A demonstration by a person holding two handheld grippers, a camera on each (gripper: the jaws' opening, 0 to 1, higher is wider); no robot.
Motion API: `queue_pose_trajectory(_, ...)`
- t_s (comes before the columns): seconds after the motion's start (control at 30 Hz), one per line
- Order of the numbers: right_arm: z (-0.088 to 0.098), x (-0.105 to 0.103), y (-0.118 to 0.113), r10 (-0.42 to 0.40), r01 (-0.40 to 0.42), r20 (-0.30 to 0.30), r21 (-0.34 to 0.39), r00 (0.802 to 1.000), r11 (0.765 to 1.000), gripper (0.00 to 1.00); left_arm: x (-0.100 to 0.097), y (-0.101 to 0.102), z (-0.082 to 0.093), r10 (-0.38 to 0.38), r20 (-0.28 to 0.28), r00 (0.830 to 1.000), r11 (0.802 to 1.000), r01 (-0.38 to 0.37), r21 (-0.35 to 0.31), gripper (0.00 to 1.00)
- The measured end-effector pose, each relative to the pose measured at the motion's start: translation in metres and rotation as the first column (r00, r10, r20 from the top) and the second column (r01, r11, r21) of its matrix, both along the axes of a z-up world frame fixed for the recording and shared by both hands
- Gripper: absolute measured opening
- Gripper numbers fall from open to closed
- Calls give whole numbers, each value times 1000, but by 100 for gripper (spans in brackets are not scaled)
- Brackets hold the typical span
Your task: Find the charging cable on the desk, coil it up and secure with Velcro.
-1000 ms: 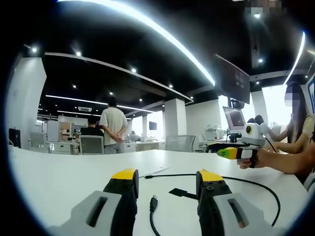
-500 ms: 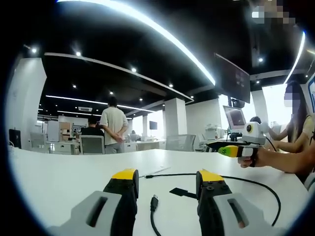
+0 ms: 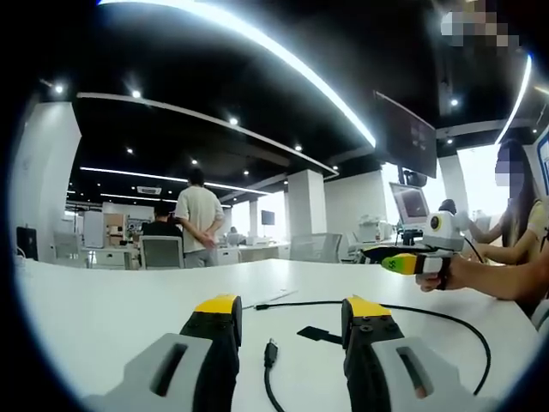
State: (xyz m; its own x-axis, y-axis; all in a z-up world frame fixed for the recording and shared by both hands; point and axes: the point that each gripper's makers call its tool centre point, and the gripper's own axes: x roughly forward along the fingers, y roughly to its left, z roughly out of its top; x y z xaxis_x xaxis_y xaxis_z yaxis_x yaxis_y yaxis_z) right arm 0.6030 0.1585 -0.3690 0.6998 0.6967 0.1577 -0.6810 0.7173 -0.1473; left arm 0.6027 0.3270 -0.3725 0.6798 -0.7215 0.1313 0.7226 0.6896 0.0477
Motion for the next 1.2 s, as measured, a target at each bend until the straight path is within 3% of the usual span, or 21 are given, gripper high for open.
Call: queue_pose_trajectory(1.2, -5, 0, 2, 11, -11, -5, -18, 1000, 1000, 44, 3, 3, -7, 17, -6, 1000, 999, -17, 29, 47)
